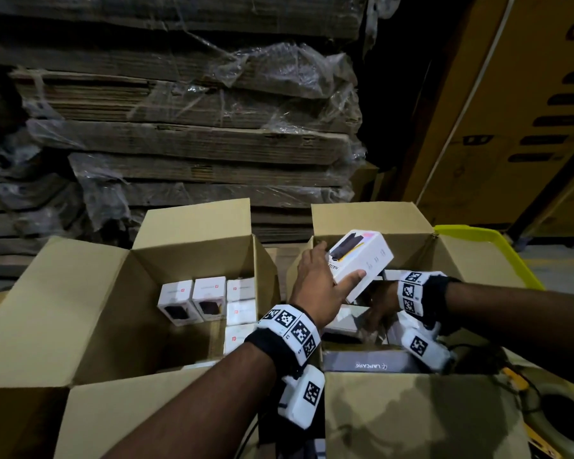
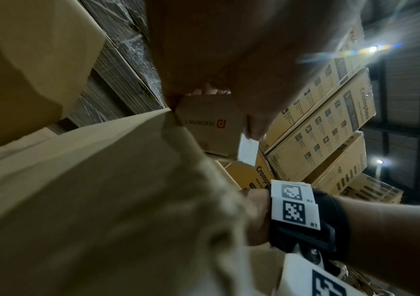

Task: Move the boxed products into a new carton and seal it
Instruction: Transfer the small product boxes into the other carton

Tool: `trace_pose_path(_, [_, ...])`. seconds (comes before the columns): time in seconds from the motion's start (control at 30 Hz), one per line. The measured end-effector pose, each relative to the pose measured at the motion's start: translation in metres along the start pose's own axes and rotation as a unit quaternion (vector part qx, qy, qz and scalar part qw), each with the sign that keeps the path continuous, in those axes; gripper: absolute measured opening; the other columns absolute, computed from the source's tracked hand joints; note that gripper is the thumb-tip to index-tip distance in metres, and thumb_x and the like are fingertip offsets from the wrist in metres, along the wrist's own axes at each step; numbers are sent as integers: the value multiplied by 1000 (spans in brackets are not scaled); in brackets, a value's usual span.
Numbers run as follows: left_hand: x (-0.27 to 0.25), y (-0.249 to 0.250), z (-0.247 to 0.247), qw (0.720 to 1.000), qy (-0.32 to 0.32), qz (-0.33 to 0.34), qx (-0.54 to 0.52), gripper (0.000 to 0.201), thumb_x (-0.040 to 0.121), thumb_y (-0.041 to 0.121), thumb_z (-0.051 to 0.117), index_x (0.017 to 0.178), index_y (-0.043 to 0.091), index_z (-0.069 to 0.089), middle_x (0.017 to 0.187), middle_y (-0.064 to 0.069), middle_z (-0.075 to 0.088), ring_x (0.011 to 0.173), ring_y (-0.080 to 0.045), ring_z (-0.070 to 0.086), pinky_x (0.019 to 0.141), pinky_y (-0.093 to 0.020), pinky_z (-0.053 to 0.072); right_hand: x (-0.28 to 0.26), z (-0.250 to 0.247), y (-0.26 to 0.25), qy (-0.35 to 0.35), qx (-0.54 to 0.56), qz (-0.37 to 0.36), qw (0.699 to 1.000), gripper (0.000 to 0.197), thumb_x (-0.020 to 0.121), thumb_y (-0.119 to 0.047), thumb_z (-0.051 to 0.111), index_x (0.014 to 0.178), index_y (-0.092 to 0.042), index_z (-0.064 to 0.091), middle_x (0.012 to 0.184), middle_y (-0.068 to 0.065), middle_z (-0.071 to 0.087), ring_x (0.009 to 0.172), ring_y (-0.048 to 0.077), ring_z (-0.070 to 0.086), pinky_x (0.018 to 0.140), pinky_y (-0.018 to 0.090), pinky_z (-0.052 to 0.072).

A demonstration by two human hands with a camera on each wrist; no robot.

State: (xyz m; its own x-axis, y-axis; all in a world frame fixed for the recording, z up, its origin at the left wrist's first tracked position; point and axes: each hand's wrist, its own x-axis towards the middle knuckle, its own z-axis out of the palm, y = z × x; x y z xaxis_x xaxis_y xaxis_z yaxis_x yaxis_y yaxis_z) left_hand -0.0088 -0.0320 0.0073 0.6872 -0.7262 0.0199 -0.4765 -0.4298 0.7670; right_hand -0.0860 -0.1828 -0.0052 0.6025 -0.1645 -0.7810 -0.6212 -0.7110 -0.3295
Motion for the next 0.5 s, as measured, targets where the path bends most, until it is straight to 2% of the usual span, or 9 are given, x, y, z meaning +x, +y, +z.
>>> trace_pose_path(0.03, [0, 1, 0, 1000, 1, -2, -2, 89, 88, 57, 62, 154, 13, 22, 155, -5, 29, 143, -20, 26, 116, -32, 24, -2, 1, 1, -12, -6, 16, 1000, 53, 76, 2, 76, 116, -20, 49, 88, 2, 68, 85, 31, 70, 82, 45, 57])
trace_pose_path(0.07, [-1, 1, 0, 1000, 0, -4, -5, 88, 88, 57, 62, 153, 13, 22, 155, -5, 29, 143, -20, 26, 115, -32, 24, -6, 1, -3, -6, -24, 21, 999, 55, 76, -6, 78, 120, -23, 49, 91, 4, 70, 90, 35, 69, 86, 49, 55])
trace_pose_path(0.17, [1, 1, -3, 1000, -7, -11, -20, 90, 87, 58, 62, 154, 14, 21, 155, -4, 28, 143, -19, 27, 116, -33, 25, 7, -8, 6, 53, -140, 26, 988, 60, 70, -49, 72, 124, -30, 54, 115, -2, 64, 107, 25, 63, 93, 42, 51])
trace_pose_path(0.2, [1, 0, -3, 999, -10, -13, -28, 90, 87, 58, 62, 154, 15, 20, 155, -4, 28, 143, -19, 27, 116, -33, 25, 11, -10, 8, 44, -163, 20, 985, 64, 68, -52, 72, 126, -31, 54, 119, -3, 64, 108, 23, 62, 94, 42, 50])
trace_pose_path(0.27, [1, 1, -3, 999, -15, -14, -34, 90, 87, 59, 62, 154, 16, 20, 156, -3, 27, 143, -19, 26, 117, -34, 25, 1, -8, 2, 21, -149, 4, 989, 58, 71, -41, 77, 123, -30, 56, 118, -2, 65, 108, 23, 63, 93, 38, 51])
trace_pose_path(0.33, [1, 2, -3, 999, -16, -14, -26, 89, 88, 58, 62, 154, 16, 21, 156, -4, 26, 144, -20, 25, 117, -35, 24, -11, -5, -1, 23, -146, 25, 989, 54, 80, -31, 75, 129, -22, 54, 126, 0, 61, 116, 23, 59, 91, 27, 48])
trace_pose_path(0.4, [0, 3, -2, 999, -5, -16, -29, 88, 88, 58, 62, 153, 15, 22, 155, -4, 28, 144, -20, 25, 116, -35, 25, -14, 1, -6, 31, -168, 43, 984, 49, 86, -27, 70, 131, -15, 54, 132, 3, 57, 122, 23, 56, 89, 23, 45])
trace_pose_path(0.43, [0, 3, -3, 999, -3, -19, -35, 88, 88, 58, 62, 153, 15, 22, 155, -5, 28, 143, -21, 26, 117, -35, 26, -12, 4, -7, 42, -181, 36, 982, 50, 87, -30, 69, 132, -15, 53, 134, 3, 56, 122, 23, 56, 90, 23, 45])
trace_pose_path(0.5, [-1, 2, -3, 999, -5, -25, -48, 89, 86, 58, 64, 153, 16, 21, 155, -4, 28, 143, -21, 27, 118, -38, 28, 0, 11, -6, 47, -233, 31, 971, 61, 87, -43, 66, 138, -14, 48, 140, 5, 51, 124, 25, 52, 99, 29, 43])
